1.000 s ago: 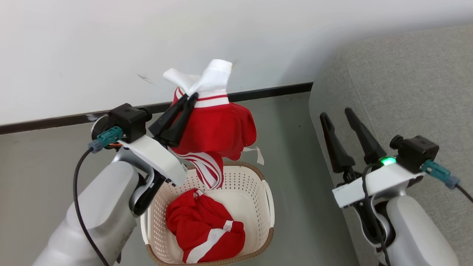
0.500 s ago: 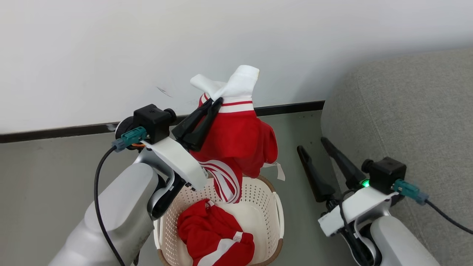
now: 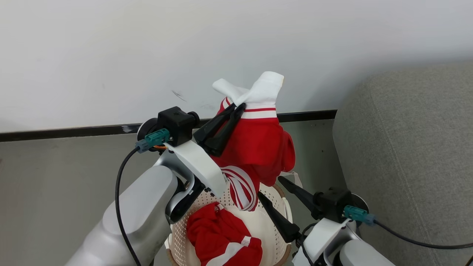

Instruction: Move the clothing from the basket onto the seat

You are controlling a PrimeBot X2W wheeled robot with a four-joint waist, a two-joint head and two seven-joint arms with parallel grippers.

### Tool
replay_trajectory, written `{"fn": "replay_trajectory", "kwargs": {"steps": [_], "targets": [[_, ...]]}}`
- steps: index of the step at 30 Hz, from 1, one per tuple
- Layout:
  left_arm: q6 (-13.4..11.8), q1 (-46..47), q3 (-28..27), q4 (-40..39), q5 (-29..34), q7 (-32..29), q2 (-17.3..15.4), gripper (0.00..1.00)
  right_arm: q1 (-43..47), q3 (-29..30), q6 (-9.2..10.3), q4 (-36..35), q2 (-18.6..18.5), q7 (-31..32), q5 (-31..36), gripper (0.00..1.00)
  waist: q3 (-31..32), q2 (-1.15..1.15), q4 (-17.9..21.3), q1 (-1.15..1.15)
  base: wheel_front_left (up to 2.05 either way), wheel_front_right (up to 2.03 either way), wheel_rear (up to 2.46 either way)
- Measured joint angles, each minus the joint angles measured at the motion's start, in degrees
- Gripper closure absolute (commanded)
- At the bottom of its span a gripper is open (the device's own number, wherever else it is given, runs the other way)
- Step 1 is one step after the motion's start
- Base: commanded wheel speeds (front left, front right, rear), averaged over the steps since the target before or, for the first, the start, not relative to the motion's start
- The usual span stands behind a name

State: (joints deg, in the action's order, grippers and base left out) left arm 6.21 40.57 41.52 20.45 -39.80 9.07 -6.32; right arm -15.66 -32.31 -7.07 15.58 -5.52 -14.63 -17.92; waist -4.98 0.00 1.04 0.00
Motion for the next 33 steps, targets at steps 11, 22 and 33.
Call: {"fn": "replay_trajectory", "kwargs": {"steps": [11,22,33], "targets": [[0.0,0.0,1.1,-0.2,0.0,-1.2,0.6,1.0,-3.5,0.2,0.0,1.8,-0.1,0.0,2.1,0.0,0.8,0.0,-1.8,0.0,0.0,0.0,0.0],[-0.5,-0.3,2.3,-0.6,-0.5,-2.5,1.0,1.0,-4.4,3.0,0.0,3.2,0.0,0.0,4.4,0.0,1.2,0.0,-3.3,0.0,0.0,0.0,0.0],[-0.5,-0.5,4.3,-1.5,-0.5,-3.5,2.0,1.0,-7.4,-1.0,0.0,5.4,0.7,0.0,4.1,0.0,1.1,0.0,-4.5,0.0,0.0,0.0,0.0]]}}
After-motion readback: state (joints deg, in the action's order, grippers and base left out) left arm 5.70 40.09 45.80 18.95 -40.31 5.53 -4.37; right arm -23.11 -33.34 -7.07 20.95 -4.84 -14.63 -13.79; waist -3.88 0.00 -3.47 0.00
